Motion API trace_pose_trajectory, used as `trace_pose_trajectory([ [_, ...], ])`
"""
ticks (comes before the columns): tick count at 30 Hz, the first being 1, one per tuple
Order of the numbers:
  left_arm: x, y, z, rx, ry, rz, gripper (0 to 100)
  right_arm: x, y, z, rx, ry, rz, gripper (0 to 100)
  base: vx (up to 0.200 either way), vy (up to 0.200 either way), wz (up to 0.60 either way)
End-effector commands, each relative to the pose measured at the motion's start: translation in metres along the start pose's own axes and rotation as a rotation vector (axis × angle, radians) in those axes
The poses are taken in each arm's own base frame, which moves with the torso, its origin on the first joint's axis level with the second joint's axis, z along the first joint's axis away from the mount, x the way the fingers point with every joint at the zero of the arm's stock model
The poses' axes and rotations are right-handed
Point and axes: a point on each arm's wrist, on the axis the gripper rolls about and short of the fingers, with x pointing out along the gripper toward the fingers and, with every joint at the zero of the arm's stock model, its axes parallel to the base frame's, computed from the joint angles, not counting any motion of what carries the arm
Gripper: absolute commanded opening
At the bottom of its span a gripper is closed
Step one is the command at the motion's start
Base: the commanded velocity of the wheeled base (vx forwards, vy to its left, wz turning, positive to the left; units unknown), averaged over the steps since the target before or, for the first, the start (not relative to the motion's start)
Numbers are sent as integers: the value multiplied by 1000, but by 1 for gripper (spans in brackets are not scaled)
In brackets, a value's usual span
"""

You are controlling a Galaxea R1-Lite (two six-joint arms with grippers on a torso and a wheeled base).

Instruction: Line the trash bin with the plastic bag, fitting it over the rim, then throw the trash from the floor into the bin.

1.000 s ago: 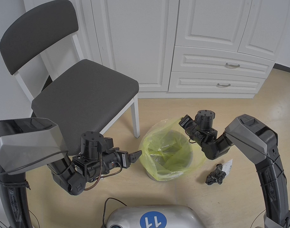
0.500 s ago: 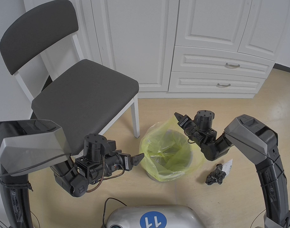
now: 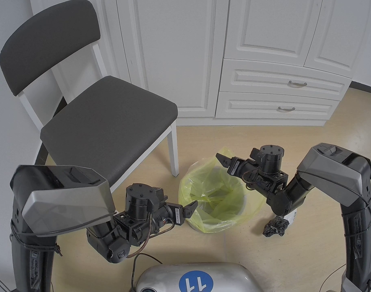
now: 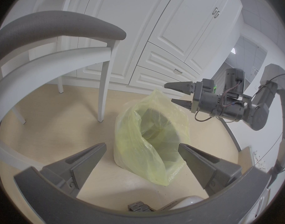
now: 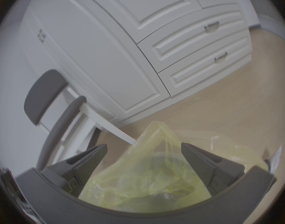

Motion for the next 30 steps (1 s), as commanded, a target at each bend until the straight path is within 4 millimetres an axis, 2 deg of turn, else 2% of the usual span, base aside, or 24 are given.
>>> trace_pose_trajectory([
  [1,19,-3,-13,7,-8,47,100,-16,-16,3,-233,44,-60,100,0,0,0],
  [13,49,4,-1,-20,-46,196,100,-47,-40,33,-420,46,-147,100,0,0,0],
  [15,50,4,0,-25,-52,199,100,-48,-42,33,-431,50,-152,100,0,0,0],
  [19,57,15,8,-39,-88,232,100,-51,-60,27,-511,135,-203,100,0,0,0],
  [26,63,44,15,-62,-102,296,100,-40,-83,9,-501,219,-246,100,0,0,0],
  [30,65,57,20,-72,-100,327,100,-36,-92,6,-497,222,-261,100,0,0,0],
])
